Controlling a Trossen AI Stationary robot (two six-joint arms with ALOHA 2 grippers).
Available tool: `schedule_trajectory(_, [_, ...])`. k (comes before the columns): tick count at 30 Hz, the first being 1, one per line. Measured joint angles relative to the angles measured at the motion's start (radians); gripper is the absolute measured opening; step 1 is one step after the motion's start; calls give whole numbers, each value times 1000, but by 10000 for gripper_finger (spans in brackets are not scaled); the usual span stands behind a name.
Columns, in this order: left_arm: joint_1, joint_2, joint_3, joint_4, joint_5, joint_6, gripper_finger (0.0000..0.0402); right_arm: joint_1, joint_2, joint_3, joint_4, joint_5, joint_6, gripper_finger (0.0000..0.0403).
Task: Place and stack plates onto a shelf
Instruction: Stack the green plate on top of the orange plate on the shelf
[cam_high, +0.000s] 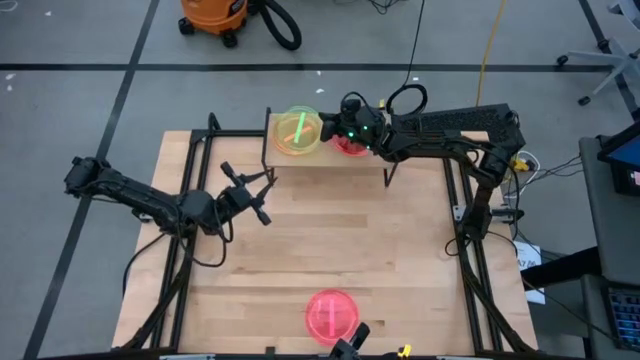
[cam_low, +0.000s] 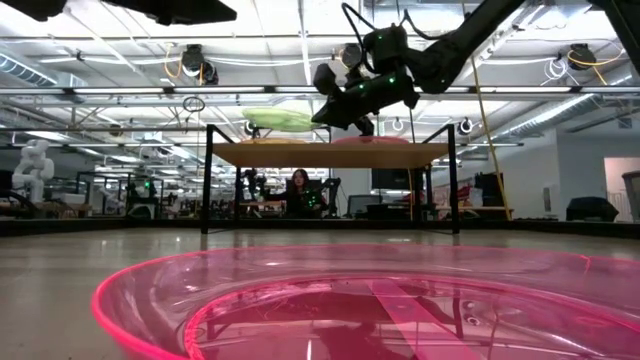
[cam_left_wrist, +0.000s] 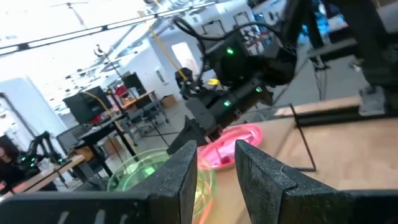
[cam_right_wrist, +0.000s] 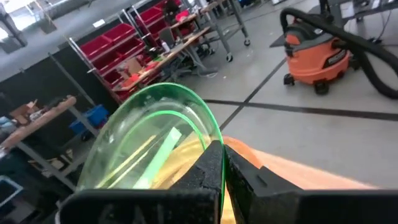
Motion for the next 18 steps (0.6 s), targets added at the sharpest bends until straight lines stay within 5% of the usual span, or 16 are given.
schedule_trajectory(18, [33, 0, 0, 59, 61, -46, 115, -11, -2, 0, -28, 2, -92, 17])
